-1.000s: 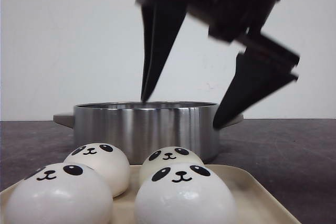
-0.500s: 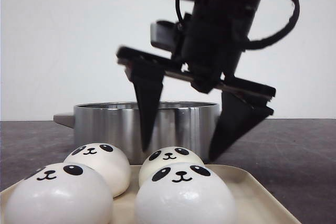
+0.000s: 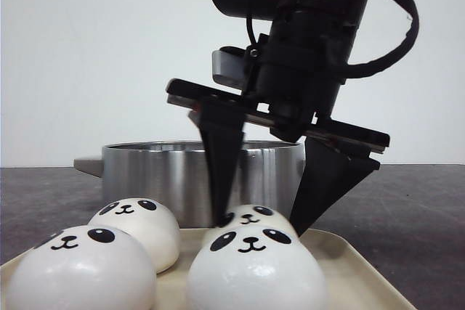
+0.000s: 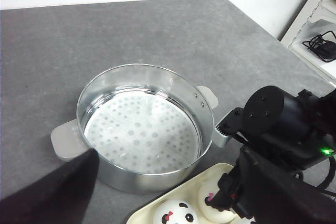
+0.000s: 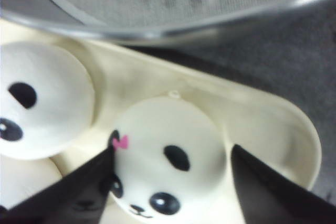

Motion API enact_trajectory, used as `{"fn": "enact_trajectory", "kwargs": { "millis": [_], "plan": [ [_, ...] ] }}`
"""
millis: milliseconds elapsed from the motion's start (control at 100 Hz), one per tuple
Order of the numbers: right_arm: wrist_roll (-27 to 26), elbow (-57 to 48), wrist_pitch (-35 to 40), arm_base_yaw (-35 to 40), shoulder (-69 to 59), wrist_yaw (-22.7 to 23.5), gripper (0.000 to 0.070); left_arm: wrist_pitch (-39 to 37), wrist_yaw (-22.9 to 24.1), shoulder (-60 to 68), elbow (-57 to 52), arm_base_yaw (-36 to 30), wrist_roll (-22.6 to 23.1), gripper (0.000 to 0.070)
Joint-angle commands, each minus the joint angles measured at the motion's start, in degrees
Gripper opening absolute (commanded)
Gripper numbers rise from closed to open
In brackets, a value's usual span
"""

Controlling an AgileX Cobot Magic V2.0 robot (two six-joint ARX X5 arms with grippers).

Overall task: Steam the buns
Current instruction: 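Lower the right gripper onto the far panda bun nearest it and close, then lift the bun with the right gripper and carry it over the pot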

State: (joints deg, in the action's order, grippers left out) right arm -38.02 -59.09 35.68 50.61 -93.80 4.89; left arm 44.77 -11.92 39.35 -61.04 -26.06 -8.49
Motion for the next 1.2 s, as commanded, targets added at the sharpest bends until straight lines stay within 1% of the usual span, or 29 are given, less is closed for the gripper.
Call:
{"fn": "enact_trajectory", "kwargs": {
  "millis": [0, 70, 130, 190, 220, 250, 420, 530, 700, 820, 890, 960, 1030, 1070, 1190],
  "plan": [
    [-0.55, -0.81, 0.9, 0.66, -1.38, -0.28, 0.0316, -0.61, 0.44, 0.33, -1.25, -0.31, 0.83, 0.0516],
    [-0.57, -0.81, 0.98, 0.68, -1.44, -0.28, 0.0297, -0.61, 0.68, 0.33, -1.27, -0.31, 1.11, 0.0516],
    [-0.57, -0.81, 1.03, 0.68, -1.84, -0.17, 0.025, -0.61, 1.27, 0.33, -1.25, -0.31, 1.38, 0.0516],
    [-0.55, -0.81, 1.55, 0.68, -2.38, 0.07, 0.0152, -0.61, 1.7, 0.33, -1.25, -0.31, 1.46, 0.0516],
    [-0.44, -0.81, 1.7, 0.68, -2.84, 0.02, 0.0083, -0.61, 1.81, 0.33, -1.25, -0.31, 1.46, 0.0516],
    [-0.07, -0.81, 1.84, 0.68, -3.3, 0.02, 0.0, -0.61, 1.86, 0.33, -1.25, -0.31, 1.46, 0.0516],
    [1.38, -0.83, 0.24, 0.74, -3.82, -0.83, 0.0, -0.61, 1.88, 0.33, -1.25, -0.31, 1.46, 0.0516],
    [1.4, -1.44, -0.68, 0.7, -0.52, -0.76, 0.0, -0.61, 1.88, 0.33, -1.25, -0.31, 1.44, 0.0516],
    [2.36, -5.95, 0.85, 1.86, 7.04, 1.27, 0.0, -0.66, 2.99, 0.33, -1.25, -0.31, 1.51, 0.0516],
    [3.78, -11.23, 4.37, 2.78, 10.82, 3.39, 0.0, -0.96, 3.39, 0.57, -1.27, -0.31, 1.66, 0.0516],
    [5.42, -14.82, 5.64, 3.13, 11.58, 1.97, 0.0, -1.11, 3.39, 0.72, -1.25, -0.31, 1.66, 0.0516],
    [7.39, -18.4, 5.9, 2.75, 11.52, -1.27, 0.0, -1.31, 3.39, 0.98, -1.25, -0.31, 1.68, 0.0516],
    [9.84, -21.27, 5.38, 0.81, 10.73, -4.44, 0.0, -1.57, 3.39, 1.16, -1.25, -0.31, 1.68, 0.0516],
    [10.8, -22.56, 4.74, -0.59, 9.6, -4.94, 0.0, -1.95, 3.39, 1.44, -1.25, -0.31, 1.66, 0.0516],
    [12.46, -24.57, 3.23, -5.99, 5.03, -4.26, 0.0, -3.04, 3.39, 2.03, -1.25, -0.31, 1.66, 0.0516]
  ]
}}
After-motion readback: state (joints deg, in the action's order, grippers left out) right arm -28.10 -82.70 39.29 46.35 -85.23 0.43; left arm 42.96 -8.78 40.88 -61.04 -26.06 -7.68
